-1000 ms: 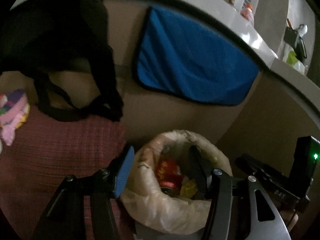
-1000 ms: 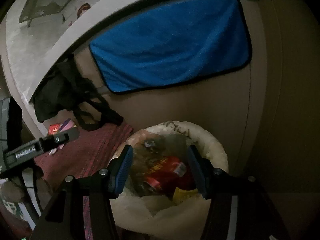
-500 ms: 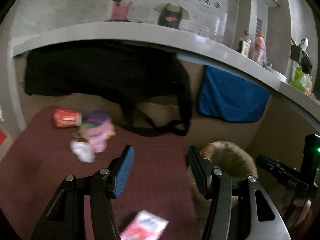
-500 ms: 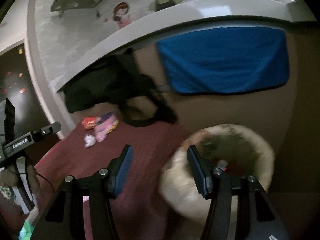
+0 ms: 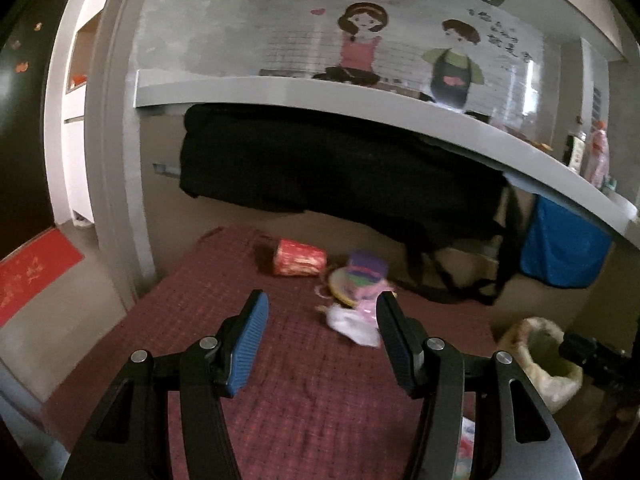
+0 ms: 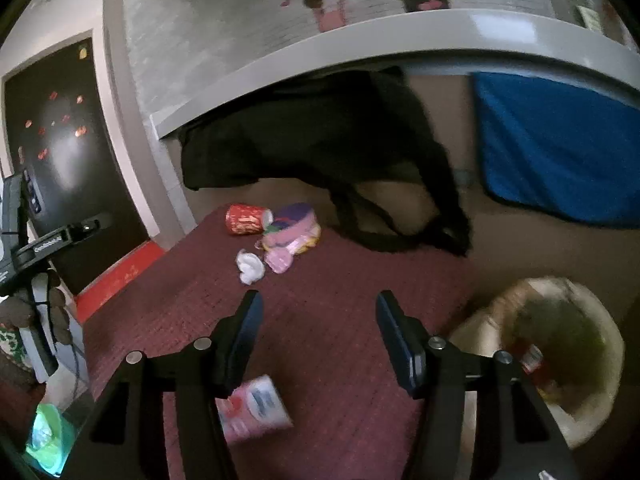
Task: Collect trash
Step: 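Move both tools back over the bed toward the remaining trash, then grasp the red paper cup with the left tool while the right tool grasps the purple sponge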
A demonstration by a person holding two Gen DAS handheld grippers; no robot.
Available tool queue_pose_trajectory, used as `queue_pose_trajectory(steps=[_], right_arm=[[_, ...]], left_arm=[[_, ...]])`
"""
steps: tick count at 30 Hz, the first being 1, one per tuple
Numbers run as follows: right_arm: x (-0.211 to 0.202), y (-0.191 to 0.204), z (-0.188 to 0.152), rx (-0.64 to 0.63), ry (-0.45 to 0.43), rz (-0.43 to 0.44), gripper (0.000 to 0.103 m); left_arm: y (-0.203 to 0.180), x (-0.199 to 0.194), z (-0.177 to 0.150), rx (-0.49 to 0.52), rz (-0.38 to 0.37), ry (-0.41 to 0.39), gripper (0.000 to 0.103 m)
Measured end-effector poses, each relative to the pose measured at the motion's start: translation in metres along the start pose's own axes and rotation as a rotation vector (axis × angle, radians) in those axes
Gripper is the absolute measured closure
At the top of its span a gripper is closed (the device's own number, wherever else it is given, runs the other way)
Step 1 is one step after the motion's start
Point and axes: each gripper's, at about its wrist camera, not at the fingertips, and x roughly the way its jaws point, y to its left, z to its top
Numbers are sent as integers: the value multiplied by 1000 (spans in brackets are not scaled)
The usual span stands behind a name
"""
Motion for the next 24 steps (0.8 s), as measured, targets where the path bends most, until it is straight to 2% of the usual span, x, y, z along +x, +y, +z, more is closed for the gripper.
queue_pose_trajectory(steps=[6, 8, 10, 12, 15, 19, 24], right_arm=[[72, 36, 24, -73, 70, 34, 45], [96, 42, 27, -48, 94, 50, 45], [109, 45, 24, -18, 100, 69, 45], [120, 49, 19, -12, 108, 69, 45], [132, 47, 10, -5, 137, 48, 45], [140, 38, 4, 30, 162, 40, 45], [147, 24, -3, 63, 184, 33, 45]], left_arm=[[28, 65, 0, -37, -73, 36, 42], [37, 100, 0, -72, -103, 43, 40], [45, 133, 0, -114, -121, 90, 39], [53, 174, 3, -165, -143, 134, 39], [62, 215, 12, -182, -137, 138, 39], [68, 260, 25, -188, -124, 153, 39], [77, 309, 28, -234, -128, 230, 39]])
